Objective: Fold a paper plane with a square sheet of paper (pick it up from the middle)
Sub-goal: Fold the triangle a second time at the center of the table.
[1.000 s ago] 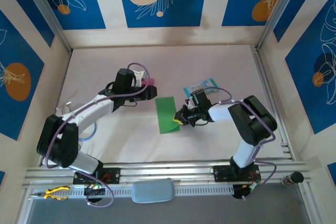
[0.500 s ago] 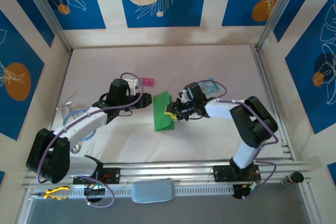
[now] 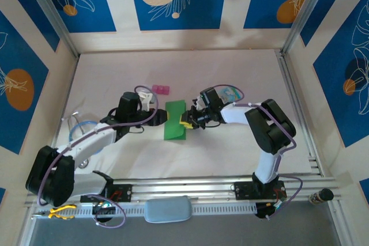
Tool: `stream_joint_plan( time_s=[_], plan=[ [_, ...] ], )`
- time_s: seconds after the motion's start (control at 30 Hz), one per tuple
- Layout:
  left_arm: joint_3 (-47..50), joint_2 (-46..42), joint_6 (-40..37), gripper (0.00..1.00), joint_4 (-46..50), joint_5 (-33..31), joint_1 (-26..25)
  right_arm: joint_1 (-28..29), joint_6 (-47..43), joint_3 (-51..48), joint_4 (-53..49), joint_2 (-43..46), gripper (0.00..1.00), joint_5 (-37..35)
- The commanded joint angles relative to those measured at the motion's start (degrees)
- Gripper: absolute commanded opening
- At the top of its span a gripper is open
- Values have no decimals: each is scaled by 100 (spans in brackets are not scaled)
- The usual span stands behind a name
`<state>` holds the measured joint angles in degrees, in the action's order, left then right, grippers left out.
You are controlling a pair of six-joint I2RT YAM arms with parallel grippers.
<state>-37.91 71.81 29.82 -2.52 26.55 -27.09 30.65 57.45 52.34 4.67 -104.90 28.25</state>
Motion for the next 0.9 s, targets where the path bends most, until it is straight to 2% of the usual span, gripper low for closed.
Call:
stream_joint_plan(
  time_s=[0.0,0.13,0.23,0.37,0.53,0.63,0.87],
  plan=[
    [184,-197,-204,43,93,21,-44,-10,-146,77,-161,-127,17,144],
    [275,-242,-438,41,155,19,-137,-16,-53,10,-128,-84,10,88],
    [356,-399,-1187,40,110,-356,-586,-16,118,-99,19,42,9,117],
    [503,-547,-2403,40,-27,-1240,-1377,-34,264,-131,18,166,8,198],
    [734,-477,-3569,47,-480,-2616,-2336,-41,378,-161,59,252,8,286],
    [756,-240,-3964,50,-649,-3188,-2703,-42,391,-171,52,286,8,286],
    [595,601,-4288,53,-1369,-3968,-3177,-46,407,-197,7,296,8,276]
  ],
)
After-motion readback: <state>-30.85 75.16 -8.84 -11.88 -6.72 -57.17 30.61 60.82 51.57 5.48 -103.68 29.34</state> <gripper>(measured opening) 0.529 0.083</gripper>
